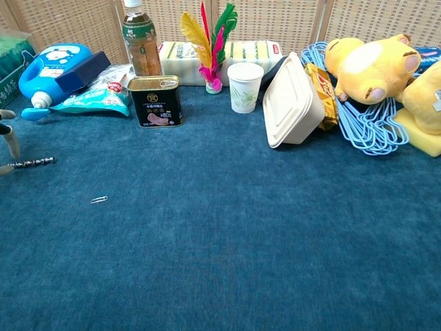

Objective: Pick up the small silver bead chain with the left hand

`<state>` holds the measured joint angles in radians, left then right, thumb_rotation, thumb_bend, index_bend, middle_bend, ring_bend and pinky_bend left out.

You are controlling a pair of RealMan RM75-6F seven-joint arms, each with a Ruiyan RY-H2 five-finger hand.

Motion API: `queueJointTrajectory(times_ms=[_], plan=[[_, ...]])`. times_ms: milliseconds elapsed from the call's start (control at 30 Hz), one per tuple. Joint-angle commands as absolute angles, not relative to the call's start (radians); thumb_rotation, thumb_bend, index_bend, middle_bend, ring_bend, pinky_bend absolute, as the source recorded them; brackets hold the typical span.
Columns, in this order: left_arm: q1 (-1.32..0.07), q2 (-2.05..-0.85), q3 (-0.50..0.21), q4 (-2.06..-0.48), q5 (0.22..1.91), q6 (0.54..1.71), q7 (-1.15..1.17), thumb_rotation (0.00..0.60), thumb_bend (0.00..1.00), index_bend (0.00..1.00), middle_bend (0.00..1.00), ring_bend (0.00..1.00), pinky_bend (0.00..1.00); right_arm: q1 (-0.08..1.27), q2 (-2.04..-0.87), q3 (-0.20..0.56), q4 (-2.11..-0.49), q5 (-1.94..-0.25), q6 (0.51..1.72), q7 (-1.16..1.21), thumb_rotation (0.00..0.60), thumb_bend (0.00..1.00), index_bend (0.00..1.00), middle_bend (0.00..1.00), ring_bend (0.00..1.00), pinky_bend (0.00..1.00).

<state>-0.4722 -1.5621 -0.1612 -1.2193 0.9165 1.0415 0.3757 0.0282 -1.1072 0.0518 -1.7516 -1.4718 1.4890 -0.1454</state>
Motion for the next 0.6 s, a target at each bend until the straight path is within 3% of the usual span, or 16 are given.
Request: queueJointTrajectory(times_ms=[33,600], plan=[[-0.472,-1.566,-0.166,-1.221,0.912,1.048,0.381,0.6,0.6,0.45,0.0,0.0,0.0,0.028,-1.106,0.052,-1.752,-1.472,1.49,-0.144,0.6,0.0,0.0,0.0,0.0,0.0],[-0.473,-1.571,-0.165,-1.218,0.905,1.042,0.407,0.6,0.6,0.46,0.0,0.0,0.0,0.027,-1.094,0.055,-1.759,-1.468,1.491,-0.118,0.6,0.0,0.0,0.0,0.0,0.0]])
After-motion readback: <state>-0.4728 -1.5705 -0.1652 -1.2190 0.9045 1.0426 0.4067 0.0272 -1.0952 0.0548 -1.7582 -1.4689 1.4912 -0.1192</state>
